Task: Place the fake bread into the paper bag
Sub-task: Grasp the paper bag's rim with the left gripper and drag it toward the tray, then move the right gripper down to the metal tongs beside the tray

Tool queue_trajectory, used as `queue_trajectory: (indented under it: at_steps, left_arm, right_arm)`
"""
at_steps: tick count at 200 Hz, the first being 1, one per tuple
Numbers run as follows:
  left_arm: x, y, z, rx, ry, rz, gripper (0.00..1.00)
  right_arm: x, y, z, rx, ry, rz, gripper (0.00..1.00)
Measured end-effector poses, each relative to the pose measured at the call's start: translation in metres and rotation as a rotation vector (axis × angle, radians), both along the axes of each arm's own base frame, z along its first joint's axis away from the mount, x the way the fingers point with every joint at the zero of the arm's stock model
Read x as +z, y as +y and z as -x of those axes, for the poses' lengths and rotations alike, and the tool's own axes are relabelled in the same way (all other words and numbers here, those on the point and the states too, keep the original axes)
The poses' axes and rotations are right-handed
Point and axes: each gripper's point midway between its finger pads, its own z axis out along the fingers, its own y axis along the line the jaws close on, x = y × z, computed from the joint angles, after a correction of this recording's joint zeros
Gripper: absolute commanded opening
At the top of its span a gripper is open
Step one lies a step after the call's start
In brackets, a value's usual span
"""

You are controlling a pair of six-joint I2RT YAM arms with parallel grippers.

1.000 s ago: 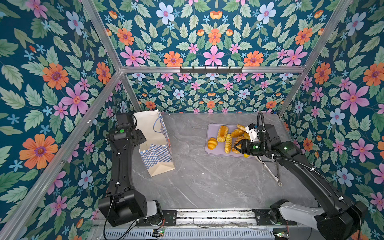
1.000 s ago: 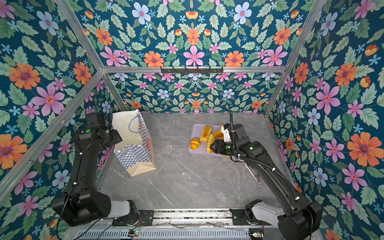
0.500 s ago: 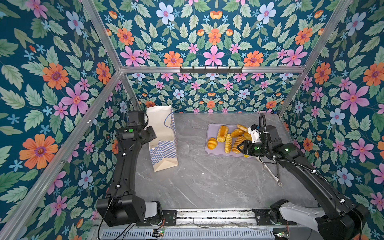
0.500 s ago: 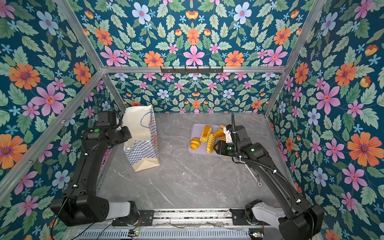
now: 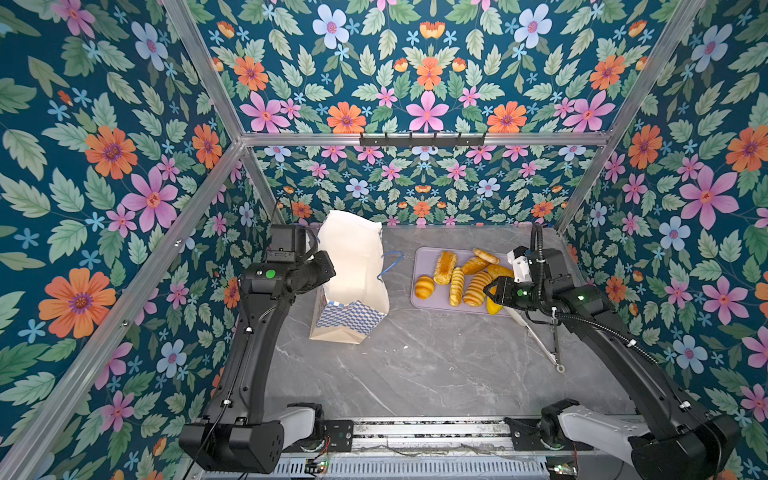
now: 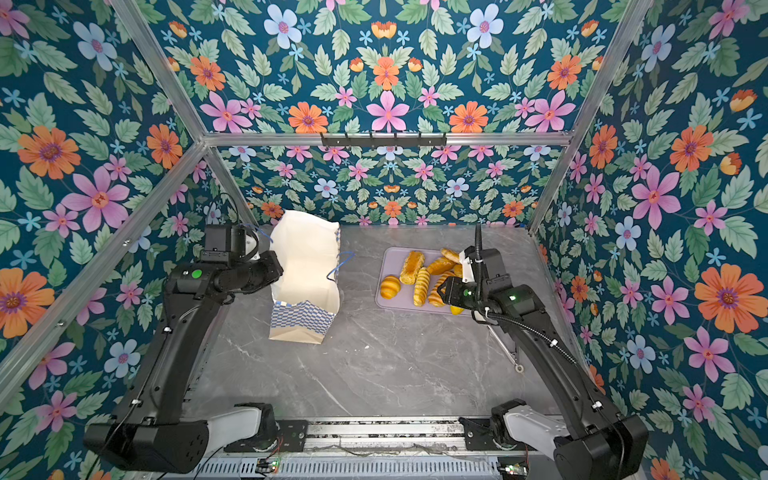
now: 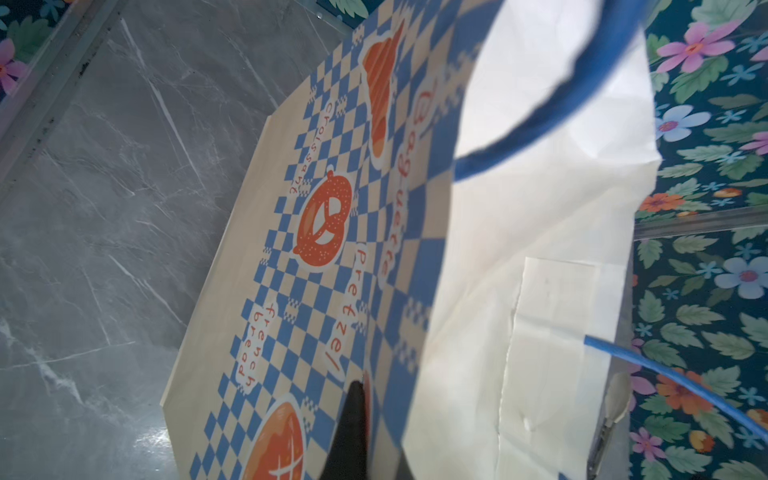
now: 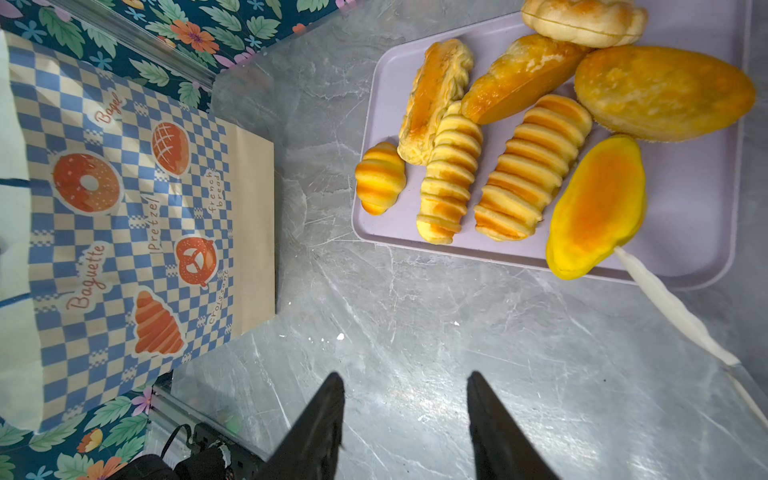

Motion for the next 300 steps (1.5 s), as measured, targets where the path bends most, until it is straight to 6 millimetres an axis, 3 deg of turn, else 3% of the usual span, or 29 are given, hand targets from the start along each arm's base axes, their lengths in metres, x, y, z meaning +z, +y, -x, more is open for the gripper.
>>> queue_trajectory:
  at_steps: [58,135,146,168,183,222,251,279,300]
  left_arm:
    - [-0.001,-0.022,0.007,-0.008,-0.022,0.178,0.00]
    - [-0.049,-0.037,0.005,-0.020,0.072,0.274,0.00]
    - [-0.050,-0.038,0.004,-0.024,0.068,0.279,0.08]
    - [-0.050,-0.039,0.002,-0.024,0.058,0.283,0.47]
    - [-0.045,-0.038,0.001,-0.020,0.047,0.279,0.62]
    - [-0.021,-0.030,-0.005,-0.030,-0.026,0.208,0.68]
    - [-0.022,-0.022,0.000,-0.049,-0.060,0.132,0.71]
    - [-0.027,-0.018,0.010,-0.071,-0.093,0.089,0.77]
    - [-0.025,-0.016,0.014,-0.084,-0.135,0.068,0.86]
  right_arm:
    - [-0.002,-0.001,-0.001,-0.003,0.012,0.004,0.48]
    - [-0.004,-0.006,-0.001,-0.014,0.015,0.028,0.48]
    - [-0.006,-0.006,-0.001,-0.013,0.019,0.031,0.48]
    - [-0.009,-0.008,0.000,-0.013,0.029,0.040,0.48]
    - [-0.013,-0.010,0.001,-0.019,0.039,0.045,0.53]
    - [-0.026,-0.023,0.001,-0.063,0.066,0.090,0.60]
    - [-0.041,-0.039,0.010,-0.111,0.091,0.151,0.68]
    - [-0.069,-0.069,0.026,-0.204,0.135,0.211,0.75]
    - [-0.095,-0.105,0.040,-0.341,0.198,0.221,0.77]
